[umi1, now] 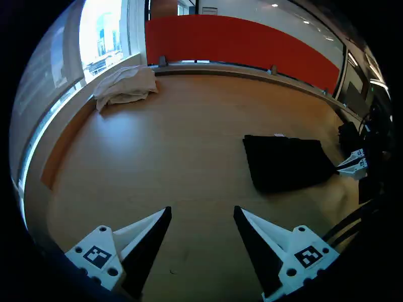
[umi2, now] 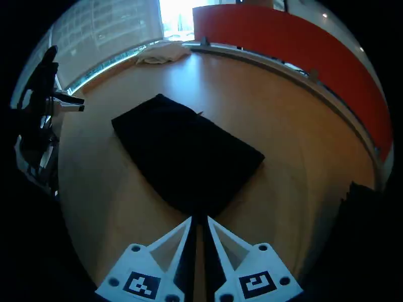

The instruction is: Fold towel

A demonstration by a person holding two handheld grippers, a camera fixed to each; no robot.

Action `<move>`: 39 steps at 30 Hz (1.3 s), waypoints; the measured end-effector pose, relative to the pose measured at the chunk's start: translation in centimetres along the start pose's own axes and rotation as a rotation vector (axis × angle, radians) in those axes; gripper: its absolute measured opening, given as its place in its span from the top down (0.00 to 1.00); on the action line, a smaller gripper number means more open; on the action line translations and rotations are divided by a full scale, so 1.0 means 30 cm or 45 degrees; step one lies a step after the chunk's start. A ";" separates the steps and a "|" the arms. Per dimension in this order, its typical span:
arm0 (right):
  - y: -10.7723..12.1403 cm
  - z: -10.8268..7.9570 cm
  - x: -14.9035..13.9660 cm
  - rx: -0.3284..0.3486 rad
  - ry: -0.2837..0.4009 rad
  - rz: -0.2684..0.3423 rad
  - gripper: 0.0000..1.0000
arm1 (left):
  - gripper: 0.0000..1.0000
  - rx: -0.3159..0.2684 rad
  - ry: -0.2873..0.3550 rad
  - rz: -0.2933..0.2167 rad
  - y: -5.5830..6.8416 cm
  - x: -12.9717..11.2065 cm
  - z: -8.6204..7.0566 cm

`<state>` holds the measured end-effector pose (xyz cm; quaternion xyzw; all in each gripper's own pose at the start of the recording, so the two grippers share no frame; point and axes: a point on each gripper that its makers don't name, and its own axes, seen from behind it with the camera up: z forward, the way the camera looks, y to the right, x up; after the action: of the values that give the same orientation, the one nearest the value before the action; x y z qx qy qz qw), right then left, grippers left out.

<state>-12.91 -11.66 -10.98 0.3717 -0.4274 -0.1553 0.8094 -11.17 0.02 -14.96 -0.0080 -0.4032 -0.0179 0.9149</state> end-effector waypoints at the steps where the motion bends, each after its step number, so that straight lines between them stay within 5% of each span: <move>1: 0.000 -0.002 0.007 0.000 0.003 -0.004 0.93 | 0.09 0.000 0.000 -0.001 -0.002 0.000 0.000; 21: -0.010 -0.034 0.142 -0.007 0.046 -0.083 0.93 | 0.09 -0.013 0.003 0.008 -0.019 -0.001 0.002; 39: -0.064 -0.074 0.435 0.015 0.169 -0.260 0.93 | 0.08 -0.025 0.018 0.013 -0.012 0.009 0.000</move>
<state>-3.35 -19.33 -5.66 0.4274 -0.3338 -0.2094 0.8137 -11.01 -0.33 -14.77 -0.0187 -0.3964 -0.0173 0.9177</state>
